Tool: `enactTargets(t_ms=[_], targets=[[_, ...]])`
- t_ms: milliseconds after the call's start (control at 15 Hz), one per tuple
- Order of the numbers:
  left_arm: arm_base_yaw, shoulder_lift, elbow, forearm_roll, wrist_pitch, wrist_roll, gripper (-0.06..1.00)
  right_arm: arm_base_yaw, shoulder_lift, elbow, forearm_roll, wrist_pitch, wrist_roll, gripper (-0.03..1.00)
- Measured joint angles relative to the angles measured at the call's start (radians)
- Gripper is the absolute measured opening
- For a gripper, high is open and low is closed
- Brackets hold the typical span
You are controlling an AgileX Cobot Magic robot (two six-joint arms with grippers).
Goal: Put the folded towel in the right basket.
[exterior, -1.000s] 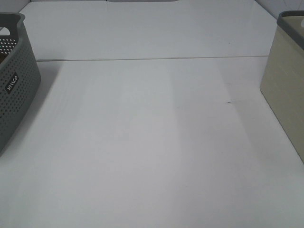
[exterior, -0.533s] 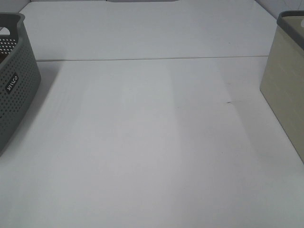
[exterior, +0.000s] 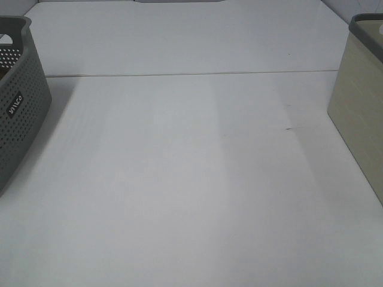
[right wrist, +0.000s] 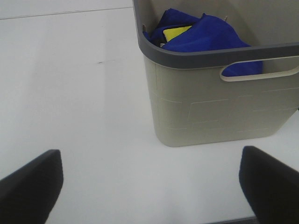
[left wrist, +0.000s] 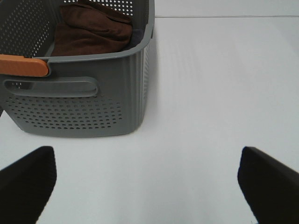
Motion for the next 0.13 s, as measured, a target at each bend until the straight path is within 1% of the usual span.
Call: enactTargets(t_ms=[133], targets=[[0.000,0.000,0.000,0.000,0.000,0.000,0.98,0.000,0.000,0.000,0.000,0.000,0.000,0.97]])
